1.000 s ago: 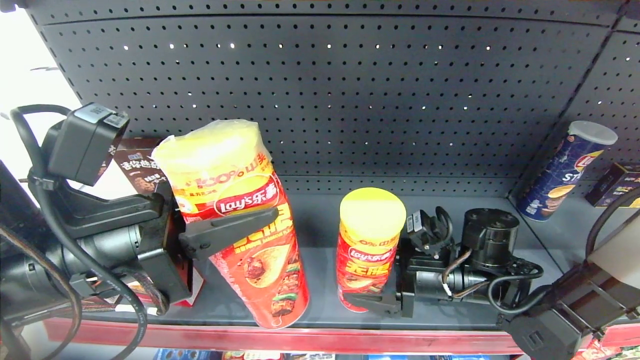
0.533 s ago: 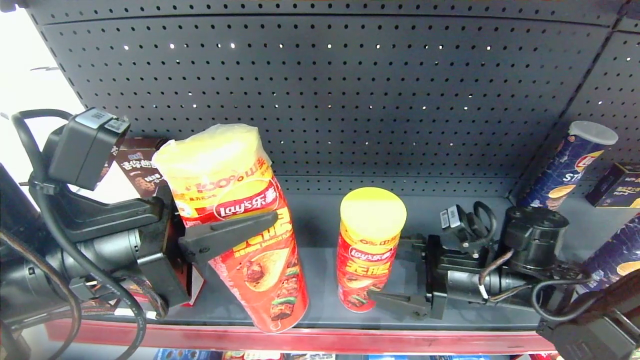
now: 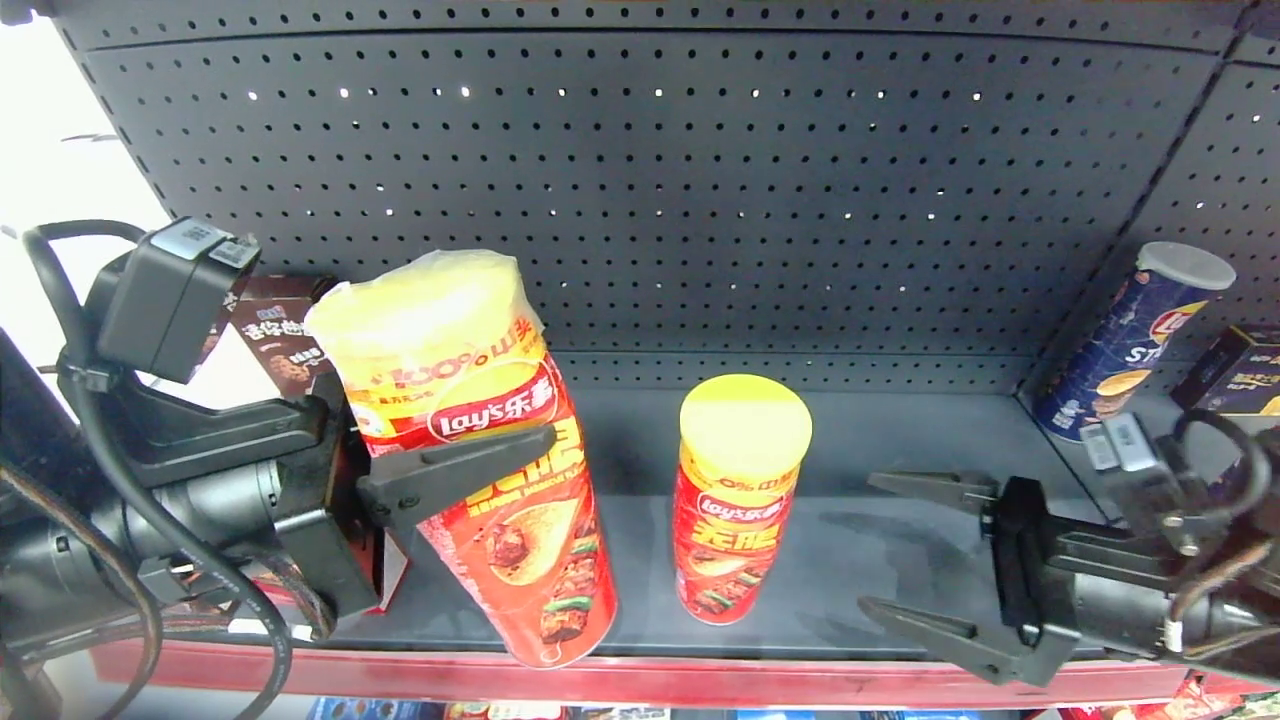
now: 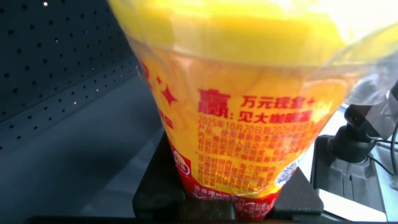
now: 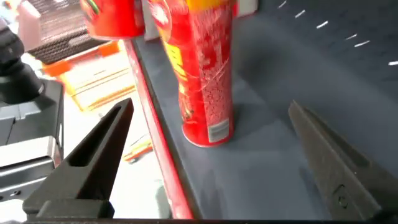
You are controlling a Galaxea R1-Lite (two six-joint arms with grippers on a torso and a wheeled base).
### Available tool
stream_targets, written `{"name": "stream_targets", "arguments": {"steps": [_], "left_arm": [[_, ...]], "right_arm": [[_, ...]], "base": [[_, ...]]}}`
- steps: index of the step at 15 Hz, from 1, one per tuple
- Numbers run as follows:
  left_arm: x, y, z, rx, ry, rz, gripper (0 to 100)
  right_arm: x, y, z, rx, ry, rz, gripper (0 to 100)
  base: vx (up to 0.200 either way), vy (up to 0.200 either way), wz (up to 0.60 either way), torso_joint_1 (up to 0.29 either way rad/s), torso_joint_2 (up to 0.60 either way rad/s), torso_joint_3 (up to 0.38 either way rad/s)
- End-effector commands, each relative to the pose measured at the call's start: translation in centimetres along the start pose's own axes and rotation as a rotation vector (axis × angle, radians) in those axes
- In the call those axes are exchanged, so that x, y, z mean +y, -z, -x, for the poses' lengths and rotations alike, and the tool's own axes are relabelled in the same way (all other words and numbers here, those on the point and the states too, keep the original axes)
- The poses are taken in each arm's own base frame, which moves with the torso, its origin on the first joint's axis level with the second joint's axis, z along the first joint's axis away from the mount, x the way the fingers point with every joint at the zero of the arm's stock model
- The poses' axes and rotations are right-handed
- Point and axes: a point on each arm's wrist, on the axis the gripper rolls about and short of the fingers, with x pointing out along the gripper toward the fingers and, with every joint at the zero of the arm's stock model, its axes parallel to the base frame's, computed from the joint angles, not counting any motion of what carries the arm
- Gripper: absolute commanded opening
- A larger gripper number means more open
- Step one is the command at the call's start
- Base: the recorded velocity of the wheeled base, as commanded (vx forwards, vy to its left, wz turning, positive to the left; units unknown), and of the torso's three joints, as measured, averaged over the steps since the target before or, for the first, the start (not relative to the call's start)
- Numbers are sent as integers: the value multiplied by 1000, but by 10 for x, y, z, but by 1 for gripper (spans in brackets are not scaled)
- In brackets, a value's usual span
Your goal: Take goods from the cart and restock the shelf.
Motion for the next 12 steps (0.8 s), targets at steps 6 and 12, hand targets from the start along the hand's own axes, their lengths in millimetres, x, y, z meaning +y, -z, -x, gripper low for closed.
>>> {"name": "stream_targets", "arguments": {"steps": [6, 12], "left_arm": [[-15, 2, 18, -8, 0, -5, 0], [-19, 1, 19, -27, 19, -26, 0]], "right_arm": [[89, -11, 119, -45, 517, 86, 100], [153, 26, 169, 55, 1022, -89, 100]], "base": [[0, 0, 0, 0, 0, 0], [0, 0, 0, 0, 0, 0]]}}
